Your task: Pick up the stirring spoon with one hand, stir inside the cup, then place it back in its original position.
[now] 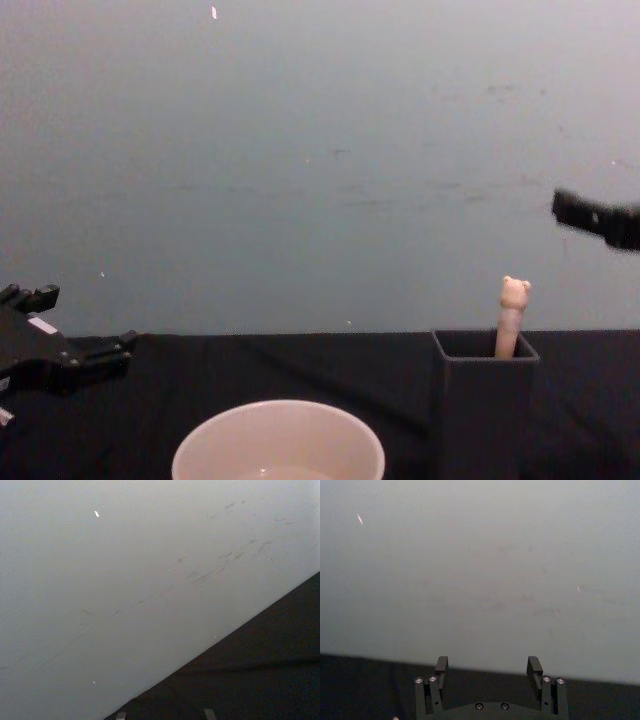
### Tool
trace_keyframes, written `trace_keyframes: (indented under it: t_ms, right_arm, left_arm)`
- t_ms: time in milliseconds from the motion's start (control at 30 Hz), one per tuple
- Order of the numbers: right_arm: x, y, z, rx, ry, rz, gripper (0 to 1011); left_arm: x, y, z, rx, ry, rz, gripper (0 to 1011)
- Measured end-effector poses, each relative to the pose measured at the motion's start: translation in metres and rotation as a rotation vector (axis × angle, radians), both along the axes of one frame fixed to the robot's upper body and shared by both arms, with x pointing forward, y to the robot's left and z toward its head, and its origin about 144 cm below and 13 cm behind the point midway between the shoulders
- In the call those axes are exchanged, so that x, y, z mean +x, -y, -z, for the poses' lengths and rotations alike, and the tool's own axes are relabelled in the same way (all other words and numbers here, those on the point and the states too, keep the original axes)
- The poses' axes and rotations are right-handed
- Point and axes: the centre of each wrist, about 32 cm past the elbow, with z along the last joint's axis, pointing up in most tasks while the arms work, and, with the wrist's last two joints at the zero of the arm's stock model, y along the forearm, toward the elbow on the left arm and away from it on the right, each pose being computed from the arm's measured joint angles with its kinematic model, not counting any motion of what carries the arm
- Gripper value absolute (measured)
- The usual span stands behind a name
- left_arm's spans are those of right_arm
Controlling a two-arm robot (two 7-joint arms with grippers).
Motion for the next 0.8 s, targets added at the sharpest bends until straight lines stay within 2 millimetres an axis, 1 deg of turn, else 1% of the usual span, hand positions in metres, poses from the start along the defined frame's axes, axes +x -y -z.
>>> trace_keyframes:
  t_ms: [100,300,367,800]
  right_arm:
    - [-0.001,0.002,0.008,-0.028,-0.031,0.015,1003]
    - [-0.004,0.003,0.031,-0.069,-0.119,0.034,1003]
    - [-0.004,0.002,0.035,-0.07,-0.13,0.038,1003]
    - [-0.003,0.002,0.037,-0.068,-0.143,0.046,1002]
  left_arm:
    - [0.0,0.0,0.0,0.0,0.0,0.0,1001]
    - [0.0,0.0,0.0,0.0,0.0,0.0,1001]
    - [0.0,0.0,0.0,0.0,0.0,0.0,1001]
    - [0.0,0.0,0.0,0.0,0.0,0.0,1001]
